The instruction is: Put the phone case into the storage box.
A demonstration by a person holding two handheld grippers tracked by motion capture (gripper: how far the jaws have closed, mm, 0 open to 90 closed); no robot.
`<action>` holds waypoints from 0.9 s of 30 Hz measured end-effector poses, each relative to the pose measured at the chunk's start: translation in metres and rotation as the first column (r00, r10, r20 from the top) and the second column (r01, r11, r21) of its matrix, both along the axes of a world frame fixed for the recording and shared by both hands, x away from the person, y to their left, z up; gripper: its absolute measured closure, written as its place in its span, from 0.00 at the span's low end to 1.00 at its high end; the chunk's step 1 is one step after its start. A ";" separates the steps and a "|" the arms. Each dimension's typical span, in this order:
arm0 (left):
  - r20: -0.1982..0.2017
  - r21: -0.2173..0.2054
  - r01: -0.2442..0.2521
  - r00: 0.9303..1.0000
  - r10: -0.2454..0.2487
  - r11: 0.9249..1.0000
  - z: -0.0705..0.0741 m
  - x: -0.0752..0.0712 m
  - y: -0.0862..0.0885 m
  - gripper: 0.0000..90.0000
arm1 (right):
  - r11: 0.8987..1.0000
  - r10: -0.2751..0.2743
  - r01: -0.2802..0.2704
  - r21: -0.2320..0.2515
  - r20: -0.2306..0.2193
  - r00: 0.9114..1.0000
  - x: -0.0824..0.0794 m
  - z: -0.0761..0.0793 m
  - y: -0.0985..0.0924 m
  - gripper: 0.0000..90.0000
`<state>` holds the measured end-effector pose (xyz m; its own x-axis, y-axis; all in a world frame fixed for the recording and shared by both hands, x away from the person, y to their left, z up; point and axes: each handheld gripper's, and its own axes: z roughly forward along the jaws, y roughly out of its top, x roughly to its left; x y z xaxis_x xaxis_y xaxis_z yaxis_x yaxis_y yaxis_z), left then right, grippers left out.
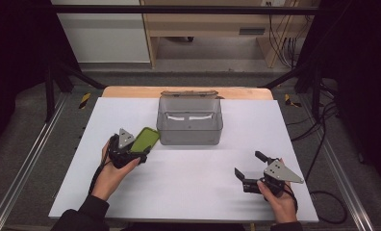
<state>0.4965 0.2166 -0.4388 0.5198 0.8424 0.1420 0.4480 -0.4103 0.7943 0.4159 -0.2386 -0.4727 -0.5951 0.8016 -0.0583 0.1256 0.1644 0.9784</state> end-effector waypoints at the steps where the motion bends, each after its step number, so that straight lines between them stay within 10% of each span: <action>1: -0.037 0.011 -0.008 0.999 0.008 1.000 0.002 0.000 0.000 0.38 | 1.000 0.004 -0.004 -0.003 0.000 1.000 -0.001 0.000 0.000 0.04; 14: -0.119 0.064 0.004 0.993 0.004 0.998 0.001 0.003 0.003 0.98 | 1.000 0.010 -0.010 -0.006 0.006 1.000 0.001 0.001 -0.001 0.04; 27: -0.187 0.030 -0.025 0.982 0.030 0.999 -0.019 -0.001 0.006 1.00 | 1.000 0.000 0.000 -0.005 0.009 1.000 0.002 0.002 -0.001 0.05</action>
<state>0.4951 0.2227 -0.4575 0.5162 0.8538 0.0674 0.5995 -0.4165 0.6835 0.4176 -0.2393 -0.4704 -0.5944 0.8014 -0.0674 0.1171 0.1692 0.9786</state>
